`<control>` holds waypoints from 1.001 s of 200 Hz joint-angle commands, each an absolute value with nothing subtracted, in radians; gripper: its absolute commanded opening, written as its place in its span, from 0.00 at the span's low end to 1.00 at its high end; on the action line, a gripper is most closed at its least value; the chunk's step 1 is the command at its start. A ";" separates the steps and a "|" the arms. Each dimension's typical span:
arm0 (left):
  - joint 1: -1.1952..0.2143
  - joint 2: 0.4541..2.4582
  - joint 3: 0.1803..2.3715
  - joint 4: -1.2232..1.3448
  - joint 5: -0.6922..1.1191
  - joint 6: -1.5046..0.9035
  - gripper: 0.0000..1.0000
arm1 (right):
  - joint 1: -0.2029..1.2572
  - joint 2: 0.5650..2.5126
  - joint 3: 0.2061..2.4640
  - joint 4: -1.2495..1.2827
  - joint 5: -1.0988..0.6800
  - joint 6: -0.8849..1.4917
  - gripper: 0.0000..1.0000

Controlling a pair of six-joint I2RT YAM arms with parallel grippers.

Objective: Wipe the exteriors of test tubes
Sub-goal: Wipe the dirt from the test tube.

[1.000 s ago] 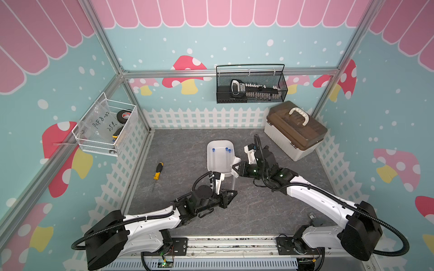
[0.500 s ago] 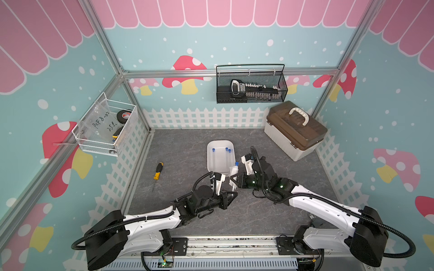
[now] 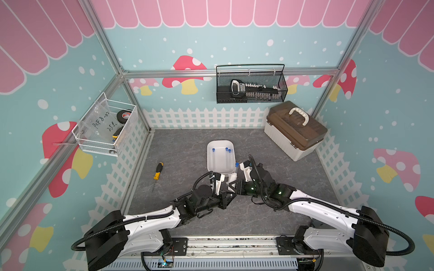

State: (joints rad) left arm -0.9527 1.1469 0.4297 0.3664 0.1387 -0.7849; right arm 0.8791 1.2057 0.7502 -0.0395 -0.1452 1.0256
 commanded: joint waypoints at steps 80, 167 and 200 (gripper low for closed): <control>-0.940 1.096 0.411 0.383 0.131 -0.792 0.08 | 0.653 1.309 0.944 -0.132 -0.196 0.851 0.21; -0.940 1.079 0.403 0.374 0.122 -0.790 0.08 | 0.579 1.379 1.062 -0.146 -0.278 0.804 0.21; -0.941 1.079 0.408 0.374 0.121 -0.793 0.08 | 0.579 1.330 1.010 -0.157 -0.266 0.809 0.21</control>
State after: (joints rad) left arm -0.9382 1.0939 0.4088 0.3698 0.1242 -0.7895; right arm 0.5797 1.3693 1.0397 -0.1284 -0.2626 0.8227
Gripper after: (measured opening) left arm 0.142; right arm 0.211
